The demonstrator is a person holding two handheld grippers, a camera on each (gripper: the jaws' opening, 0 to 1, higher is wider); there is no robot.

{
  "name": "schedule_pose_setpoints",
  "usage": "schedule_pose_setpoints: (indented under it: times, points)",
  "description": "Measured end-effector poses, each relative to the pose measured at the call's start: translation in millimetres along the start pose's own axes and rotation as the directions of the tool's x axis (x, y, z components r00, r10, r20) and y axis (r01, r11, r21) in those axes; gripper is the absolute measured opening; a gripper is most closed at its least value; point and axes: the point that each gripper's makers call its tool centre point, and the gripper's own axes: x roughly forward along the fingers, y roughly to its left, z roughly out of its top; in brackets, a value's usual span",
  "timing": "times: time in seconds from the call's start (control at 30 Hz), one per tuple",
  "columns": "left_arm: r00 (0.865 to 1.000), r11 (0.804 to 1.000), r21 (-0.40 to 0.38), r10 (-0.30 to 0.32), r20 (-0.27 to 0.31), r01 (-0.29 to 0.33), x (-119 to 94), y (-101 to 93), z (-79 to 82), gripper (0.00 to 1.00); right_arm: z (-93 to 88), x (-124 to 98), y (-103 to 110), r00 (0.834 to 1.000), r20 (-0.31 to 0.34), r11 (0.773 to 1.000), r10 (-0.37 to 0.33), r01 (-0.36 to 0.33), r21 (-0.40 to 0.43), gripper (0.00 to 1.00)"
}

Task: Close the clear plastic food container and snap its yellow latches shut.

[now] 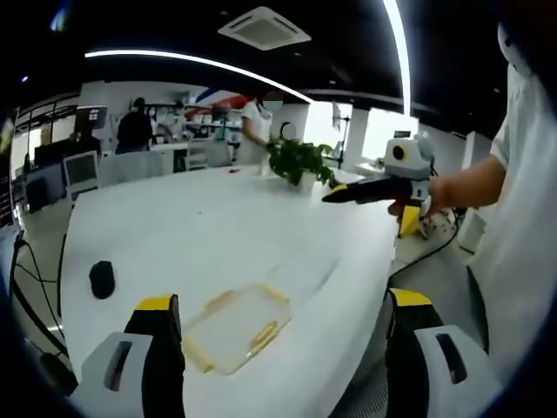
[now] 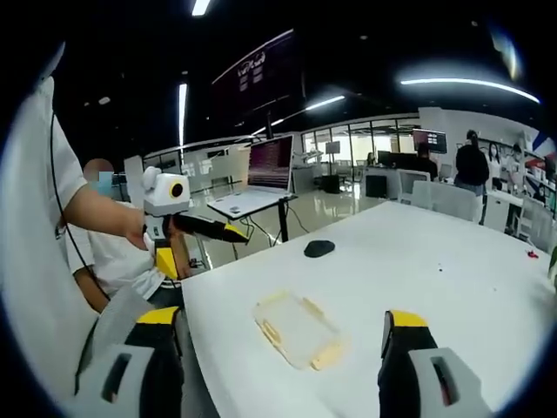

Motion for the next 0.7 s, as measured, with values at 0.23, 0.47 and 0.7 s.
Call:
schedule_pose_setpoints:
  times: [0.23, 0.47, 0.7]
  points:
    - [0.999, 1.000, 0.022, -0.020, -0.034, 0.020, 4, 13.9, -3.5, 0.98, -1.3, 8, -10, 1.000, -0.030, 1.000, 0.000, -0.001, -0.029, 0.98]
    - [0.996, 0.998, 0.044, -0.034, -0.081, 0.038, 7, 27.7, -10.7, 0.99, -3.7, 18, -14, 0.998, -0.058, 0.999, 0.017, -0.020, -0.043, 0.99]
    - [0.992, 0.997, 0.061, -0.037, -0.124, 0.045, 6, 43.2, -18.8, 0.99, -9.3, 29, -13, 0.994, -0.097, 0.996, 0.045, -0.052, -0.067, 0.99]
